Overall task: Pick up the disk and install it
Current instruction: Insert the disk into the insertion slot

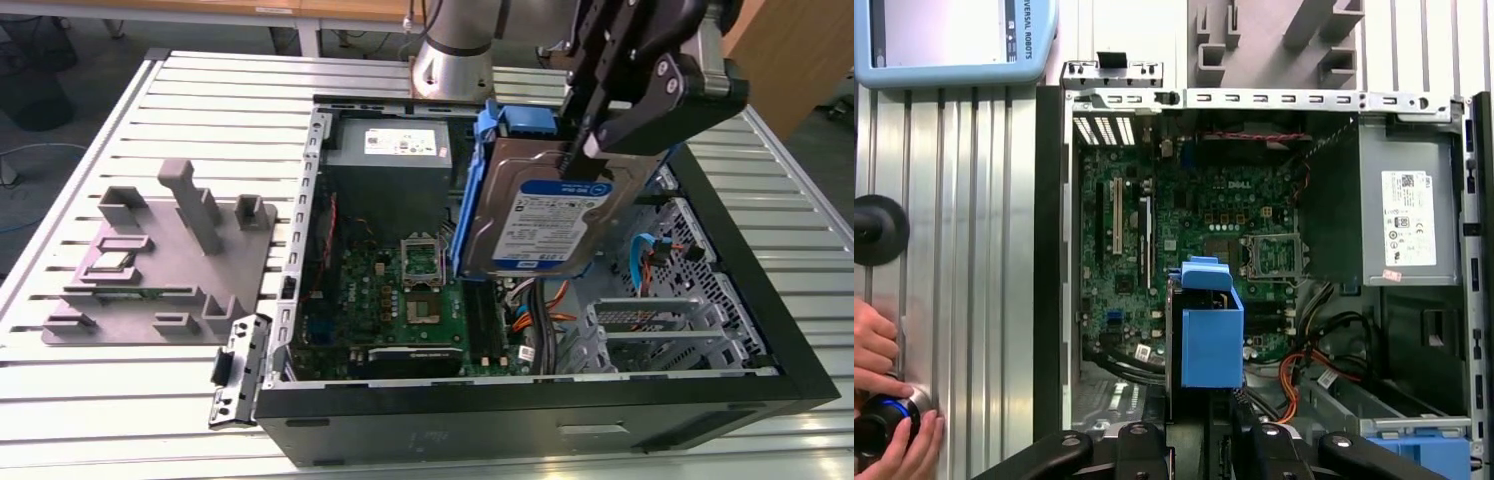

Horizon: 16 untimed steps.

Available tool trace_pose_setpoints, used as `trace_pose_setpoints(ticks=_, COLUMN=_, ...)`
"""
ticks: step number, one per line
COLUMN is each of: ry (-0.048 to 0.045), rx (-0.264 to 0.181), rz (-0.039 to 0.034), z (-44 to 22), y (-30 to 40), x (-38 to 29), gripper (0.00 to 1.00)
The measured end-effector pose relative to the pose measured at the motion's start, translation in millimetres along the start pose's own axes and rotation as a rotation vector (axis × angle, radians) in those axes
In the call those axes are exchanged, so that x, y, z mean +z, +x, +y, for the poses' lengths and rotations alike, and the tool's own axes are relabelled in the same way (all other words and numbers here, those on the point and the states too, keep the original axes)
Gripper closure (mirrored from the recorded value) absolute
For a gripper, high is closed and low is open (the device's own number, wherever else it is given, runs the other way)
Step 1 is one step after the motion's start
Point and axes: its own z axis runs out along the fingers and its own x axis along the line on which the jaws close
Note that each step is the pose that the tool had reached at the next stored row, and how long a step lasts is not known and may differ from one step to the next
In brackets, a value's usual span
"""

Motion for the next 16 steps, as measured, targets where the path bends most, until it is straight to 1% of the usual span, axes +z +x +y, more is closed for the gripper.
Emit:
trace_pose_setpoints(ticks=6, ry=-0.0001, rx=0.0, rz=0.0001, z=-12.9, y=-0.4, x=-0.8, gripper=0.65)
trace_pose_setpoints(ticks=7, ry=0.0, rx=0.0, rz=0.0, z=-13.8, y=-0.4, x=-0.7, gripper=0.65)
trace_pose_setpoints(ticks=16, ry=-0.0001, rx=0.0, rz=0.0, z=-14.6, y=-0.4, x=-0.8, gripper=0.65)
